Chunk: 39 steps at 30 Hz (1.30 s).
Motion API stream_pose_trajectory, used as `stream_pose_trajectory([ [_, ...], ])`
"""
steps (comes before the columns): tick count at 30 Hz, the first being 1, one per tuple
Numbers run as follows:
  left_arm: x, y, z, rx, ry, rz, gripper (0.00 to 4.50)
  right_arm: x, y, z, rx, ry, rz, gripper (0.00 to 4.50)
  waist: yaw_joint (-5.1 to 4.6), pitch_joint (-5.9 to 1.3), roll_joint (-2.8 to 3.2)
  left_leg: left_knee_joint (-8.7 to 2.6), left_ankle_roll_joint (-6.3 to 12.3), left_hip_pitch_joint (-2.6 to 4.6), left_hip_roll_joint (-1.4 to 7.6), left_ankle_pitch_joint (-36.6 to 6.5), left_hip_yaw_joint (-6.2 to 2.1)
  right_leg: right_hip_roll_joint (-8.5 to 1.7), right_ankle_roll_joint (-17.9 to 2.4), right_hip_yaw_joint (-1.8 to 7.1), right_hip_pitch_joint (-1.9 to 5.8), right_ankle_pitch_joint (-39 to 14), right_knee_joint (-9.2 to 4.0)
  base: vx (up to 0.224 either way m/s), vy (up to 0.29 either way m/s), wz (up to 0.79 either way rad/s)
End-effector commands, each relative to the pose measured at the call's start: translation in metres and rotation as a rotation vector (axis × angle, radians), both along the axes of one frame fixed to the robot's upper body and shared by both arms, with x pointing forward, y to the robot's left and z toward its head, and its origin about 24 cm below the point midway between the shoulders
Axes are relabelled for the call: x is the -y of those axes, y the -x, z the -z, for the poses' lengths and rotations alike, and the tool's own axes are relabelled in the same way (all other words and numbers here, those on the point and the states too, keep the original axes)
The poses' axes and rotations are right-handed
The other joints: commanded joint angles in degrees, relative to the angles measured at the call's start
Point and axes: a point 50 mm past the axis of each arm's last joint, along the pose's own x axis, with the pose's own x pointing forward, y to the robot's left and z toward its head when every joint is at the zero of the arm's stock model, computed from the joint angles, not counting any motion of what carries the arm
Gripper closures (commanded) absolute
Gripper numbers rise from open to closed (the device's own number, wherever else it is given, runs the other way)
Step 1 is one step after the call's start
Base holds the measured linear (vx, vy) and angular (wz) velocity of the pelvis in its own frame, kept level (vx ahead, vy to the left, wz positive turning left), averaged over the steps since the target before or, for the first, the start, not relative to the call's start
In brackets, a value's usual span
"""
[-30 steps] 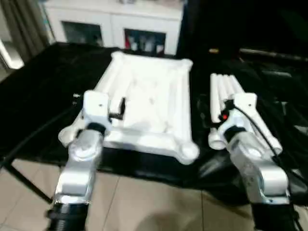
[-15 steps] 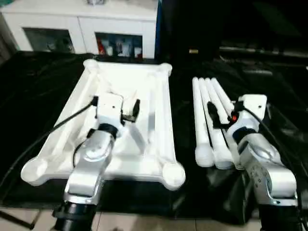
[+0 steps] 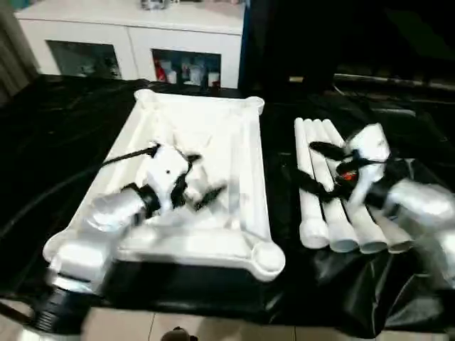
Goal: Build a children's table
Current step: Move to table
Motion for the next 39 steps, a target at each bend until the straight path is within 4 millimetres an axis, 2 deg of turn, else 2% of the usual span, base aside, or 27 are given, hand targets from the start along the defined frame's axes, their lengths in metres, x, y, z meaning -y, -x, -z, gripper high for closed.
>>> stream_pose_trajectory([
  [1, 0.006, 0.001, 0.003, -0.024, -0.051, 0.093, 0.01, -0.004, 0.003, -0.001, -0.019, 0.013, -0.072, 0.00, -0.23, -1.70, 0.13, -5.56, -3.22, 2.70, 3.69, -22.5, -1.17, -5.04, -9.3, 2.71, 0.03, -17.6, -6.63, -0.070, 0.012, 0.00],
  [2, 0.005, 0.000, 0.003, -0.017, -0.079, 0.115, 0.01, -0.004, 0.005, -0.001, -0.027, 0.030, -0.093, 0.00, -0.26, -1.43, -0.11, -5.48, -4.42, 3.14, 3.59, -26.1, -1.28, -5.58, -8.3, 2.82, -0.15, -25.0, -7.39, -0.070, 0.012, 0.00],
  [3, 0.004, -0.001, 0.004, -0.005, -0.126, 0.161, 0.01, -0.005, 0.009, 0.001, -0.045, 0.051, -0.132, 0.00, -0.21, -1.39, -0.08, -5.67, -4.87, 3.14, 3.61, -26.8, -1.42, -5.82, -7.0, 2.92, -0.05, -28.4, -7.82, -0.062, 0.015, -0.05],
  [4, 0.003, -0.001, 0.006, -0.010, -0.159, 0.201, 0.01, -0.006, 0.013, 0.002, -0.062, 0.059, -0.159, 0.00, -0.14, -1.44, -0.19, -5.83, -4.75, 3.22, 3.60, -26.6, -1.50, -5.83, -6.4, 2.90, 0.06, -29.0, -8.08, 0.000, 0.000, 0.00],
  [5, 0.003, 0.000, 0.007, -0.017, -0.179, 0.239, 0.01, -0.007, 0.016, 0.003, -0.078, 0.064, -0.182, 0.00, 0.05, -1.90, 0.10, -6.16, -4.41, 3.14, 3.76, -24.4, -1.61, -5.79, -6.1, 2.83, 0.56, -25.9, -7.92, 0.000, 0.000, 0.00],
  [6, 0.002, 0.001, 0.007, -0.028, -0.187, 0.265, 0.17, -0.007, 0.018, 0.003, -0.089, 0.065, -0.198, 0.00, -0.17, -2.36, -0.13, -6.54, -3.72, 2.42, 3.80, -20.1, -1.44, -5.29, -6.8, 2.54, 1.33, -17.9, -7.05, 0.000, 0.000, 0.00],
  [7, 0.002, 0.001, 0.007, -0.033, -0.192, 0.277, 0.17, -0.007, 0.019, 0.003, -0.094, 0.067, -0.205, 0.00, -0.15, -2.59, -0.12, -6.66, -3.15, 2.05, 3.84, -17.3, -1.47, -5.17, -7.2, 2.31, 1.69, -13.8, -6.66, 0.012, 0.022, -0.18],
  [8, 0.002, 0.002, 0.008, -0.042, -0.202, 0.300, 0.28, -0.008, 0.021, 0.004, -0.104, 0.069, -0.219, 0.00, -0.18, -2.70, 0.30, -6.66, -2.41, 2.24, 3.93, -16.0, -1.41, -4.83, -8.2, 1.98, 1.29, -9.5, -6.35, 0.012, 0.022, -0.18],
  [9, 0.000, 0.004, 0.010, -0.088, -0.242, 0.362, 0.38, -0.008, 0.026, 0.006, -0.135, 0.087, -0.257, 0.00, -0.33, -2.42, 0.31, -6.49, -2.53, 2.55, 3.73, -19.3, -1.08, -4.97, -9.3, 2.15, 0.73, -11.6, -6.67, 0.000, 0.000, 0.00],
  [10, 0.000, 0.004, 0.011, -0.090, -0.244, 0.365, 0.46, -0.008, 0.027, 0.006, -0.136, 0.088, -0.258, 0.00, -0.18, -2.48, 0.42, -6.35, -2.72, 2.77, 3.70, -20.2, -1.04, -5.11, -9.5, 2.25, 0.68, -12.8, -6.77, 0.000, 0.000, 0.00],
  [11, -0.002, 0.003, 0.013, -0.116, -0.270, 0.395, 0.56, -0.008, 0.029, 0.008, -0.151, 0.104, -0.276, 0.00, -0.15, -2.56, 0.56, -6.26, -2.88, 2.92, 3.75, -20.5, -0.99, -5.18, -9.9, 2.37, 0.59, -13.1, -6.74, 0.000, 0.000, 0.00],
  [12, -0.004, 0.002, 0.016, -0.137, -0.291, 0.405, 0.66, -0.008, 0.031, 0.009, -0.165, 0.115, -0.285, 0.00, -0.14, -2.40, 0.64, -6.24, -2.67, 2.75, 3.70, -20.2, -0.76, -5.26, -10.2, 2.56, 0.54, -13.4, -6.91, 0.000, 0.000, 0.00],
  [13, -0.005, -0.001, 0.018, -0.144, -0.300, 0.401, 0.75, -0.008, 0.032, 0.010, -0.174, 0.122, -0.292, 0.00, -0.15, -2.44, 0.47, -6.22, -2.67, 2.81, 3.74, -19.9, -0.64, -5.26, -10.2, 2.57, 0.51, -13.3, -6.92, 0.000, 0.000, 0.00],
  [14, -0.005, -0.002, 0.019, -0.146, -0.303, 0.400, 0.83, -0.008, 0.032, 0.010, -0.176, 0.123, -0.293, 0.00, -0.16, -2.56, 0.40, -6.12, -2.40, 2.74, 3.72, -18.6, -0.53, -5.25, -10.6, 2.55, 0.65, -12.0, -6.81, 0.000, 0.000, 0.00],
  [15, -0.008, -0.006, 0.022, -0.158, -0.339, 0.401, 0.96, -0.009, 0.034, 0.011, -0.193, 0.126, -0.307, 0.00, -0.07, -2.63, 0.87, -6.06, -2.16, 2.77, 3.75, -17.8, -0.45, -5.21, -10.9, 2.55, 0.56, -10.7, -6.83, 0.000, 0.000, 0.00],
  [16, -0.009, -0.007, 0.022, -0.162, -0.341, 0.403, 1.06, -0.009, 0.034, 0.011, -0.194, 0.127, -0.308, 0.00, -0.10, -2.71, 0.71, -5.99, -2.14, 2.81, 3.77, -17.3, -0.38, -5.18, -11.0, 2.55, 0.59, -9.6, -6.70, 0.000, 0.000, 0.00],
  [17, -0.011, -0.008, 0.023, -0.200, -0.347, 0.416, 1.06, -0.009, 0.035, 0.011, -0.202, 0.132, -0.312, 0.00, -0.07, -2.80, 0.89, -5.96, -2.07, 2.70, 3.81, -16.4, -0.40, -5.21, -11.7, 2.50, 0.71, -7.8, -6.45, 0.000, 0.000, 0.00],
  [21, -0.014, -0.008, 0.024, -0.254, -0.359, 0.441, 1.44, -0.010, 0.039, 0.015, -0.217, 0.155, -0.321, 0.00, 0.09, -3.25, 0.98, -5.51, -0.86, 2.54, 3.81, -12.7, -0.07, -5.00, -13.2, 2.36, 0.82, -0.7, -5.73, 0.000, 0.000, 0.00],
  [23, -0.015, -0.008, 0.025, -0.267, -0.364, 0.448, 1.52, -0.011, 0.039, 0.016, -0.220, 0.155, -0.326, 0.00, 0.08, -3.27, 0.94, -5.37, -0.30, 2.46, 3.77, -11.9, 0.02, -4.99, -13.7, 2.33, 0.77, 0.7, -5.61, 0.000, 0.000, 0.00],
  [24, -0.016, -0.008, 0.026, -0.277, -0.375, 0.456, 1.52, -0.012, 0.040, 0.016, -0.217, 0.159, -0.327, 0.00, 0.15, -3.10, 0.99, -5.37, -0.09, 2.45, 3.79, -12.5, 0.09, -5.06, -14.0, 2.34, 0.72, -0.3, -5.73, 0.000, 0.000, 0.00],
  [29, -0.019, -0.011, 0.029, -0.283, -0.414, 0.457, 1.89, -0.022, 0.041, 0.017, -0.216, 0.146, -0.341, 0.00, 0.13, -2.89, 1.05, -5.69, -1.42, 2.67, 3.97, -15.7, -0.03, -5.24, -13.6, 2.40, 0.59, -5.8, -6.08, 0.000, 0.000, 0.00],
  [34, -0.022, -0.019, 0.033, -0.270, -0.450, 0.412, 2.33, -0.027, 0.042, 0.021, -0.241, 0.137, -0.377, 0.00, 0.32, -2.88, 0.80, -5.72, -1.69, 2.70, 4.04, -15.6, 0.00, -5.41, -13.3, 2.49, 0.57, -6.1, -6.13, 0.000, 0.000, 0.00],
  [39, -0.022, -0.024, 0.036, -0.261, -0.463, 0.384, 2.75, -0.026, 0.043, 0.022, -0.243, 0.153, -0.378, 0.00, 0.39, -2.98, 0.84, -5.62, -1.35, 2.55, 4.04, -14.3, -0.01, -5.39, -13.3, 2.43, 0.63, -4.2, -5.96, 0.000, 0.000, 0.00],
])
